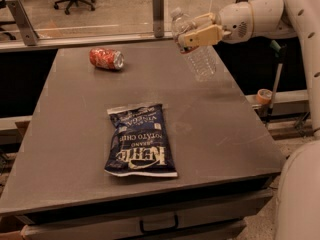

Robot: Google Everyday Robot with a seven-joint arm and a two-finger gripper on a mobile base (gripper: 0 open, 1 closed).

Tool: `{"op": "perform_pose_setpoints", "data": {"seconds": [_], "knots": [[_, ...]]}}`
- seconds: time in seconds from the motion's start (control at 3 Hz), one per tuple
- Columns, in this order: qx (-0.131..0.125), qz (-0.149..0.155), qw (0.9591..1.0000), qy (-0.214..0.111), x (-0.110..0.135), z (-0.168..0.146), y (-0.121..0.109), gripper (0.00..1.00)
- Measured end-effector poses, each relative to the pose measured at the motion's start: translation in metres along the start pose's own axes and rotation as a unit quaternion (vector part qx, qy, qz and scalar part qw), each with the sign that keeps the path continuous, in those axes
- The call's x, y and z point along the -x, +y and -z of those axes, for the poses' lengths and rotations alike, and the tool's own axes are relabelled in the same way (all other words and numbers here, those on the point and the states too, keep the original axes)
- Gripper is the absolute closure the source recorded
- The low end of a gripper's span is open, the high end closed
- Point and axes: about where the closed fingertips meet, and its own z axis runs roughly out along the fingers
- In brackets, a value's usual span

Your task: Place water bottle upright

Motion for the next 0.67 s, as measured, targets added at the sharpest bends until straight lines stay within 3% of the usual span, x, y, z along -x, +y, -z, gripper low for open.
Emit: {"op": "perform_pose_setpoints", "data": {"seconds": [0.67], "knots": [[0.006,0.0,0.9998,-0.016,0.0009,-0.0052,-0.001,1.0]]}}
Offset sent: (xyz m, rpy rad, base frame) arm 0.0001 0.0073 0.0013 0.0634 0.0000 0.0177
